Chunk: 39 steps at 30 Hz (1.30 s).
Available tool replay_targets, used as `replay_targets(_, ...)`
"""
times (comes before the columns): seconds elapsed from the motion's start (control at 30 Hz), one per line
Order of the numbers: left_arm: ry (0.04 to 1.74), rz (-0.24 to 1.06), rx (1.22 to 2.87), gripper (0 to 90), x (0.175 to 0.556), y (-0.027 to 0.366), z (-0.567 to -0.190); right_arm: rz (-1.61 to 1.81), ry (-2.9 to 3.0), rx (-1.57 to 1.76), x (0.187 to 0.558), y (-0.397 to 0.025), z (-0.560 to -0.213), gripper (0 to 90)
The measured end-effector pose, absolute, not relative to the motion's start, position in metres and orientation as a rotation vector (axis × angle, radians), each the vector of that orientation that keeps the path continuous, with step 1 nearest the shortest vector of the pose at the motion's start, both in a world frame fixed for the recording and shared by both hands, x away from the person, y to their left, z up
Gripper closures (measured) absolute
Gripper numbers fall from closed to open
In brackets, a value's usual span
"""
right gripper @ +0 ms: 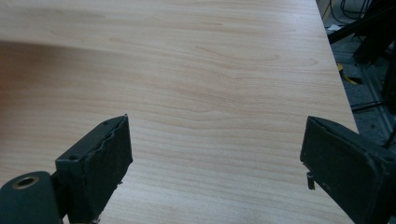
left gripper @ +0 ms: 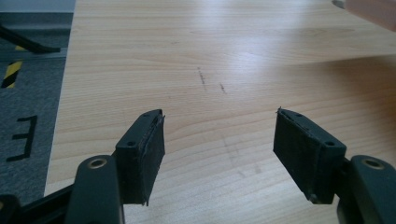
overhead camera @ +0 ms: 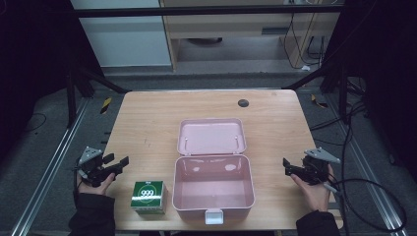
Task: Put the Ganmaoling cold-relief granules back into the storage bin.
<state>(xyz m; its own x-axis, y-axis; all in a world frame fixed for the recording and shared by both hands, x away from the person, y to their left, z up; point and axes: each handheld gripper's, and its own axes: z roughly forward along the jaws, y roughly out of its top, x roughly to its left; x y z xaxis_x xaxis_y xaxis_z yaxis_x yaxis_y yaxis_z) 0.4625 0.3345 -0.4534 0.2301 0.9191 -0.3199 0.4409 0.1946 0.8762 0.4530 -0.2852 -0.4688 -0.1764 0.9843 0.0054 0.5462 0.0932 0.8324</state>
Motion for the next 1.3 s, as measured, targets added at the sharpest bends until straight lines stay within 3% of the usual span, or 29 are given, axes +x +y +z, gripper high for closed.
replay_targets(0.5,1.195,0.381,1.526,36.1,0.459,0.327,-0.426,0.960,1.770,1.468,0.452,-0.289,-0.471,9.0)
replay_targets(1.3,0.960,0.134,1.747,17.7,0.445,0.306,-0.367,0.950,1.796,1.434,0.451,-0.291,-0.473,8.3)
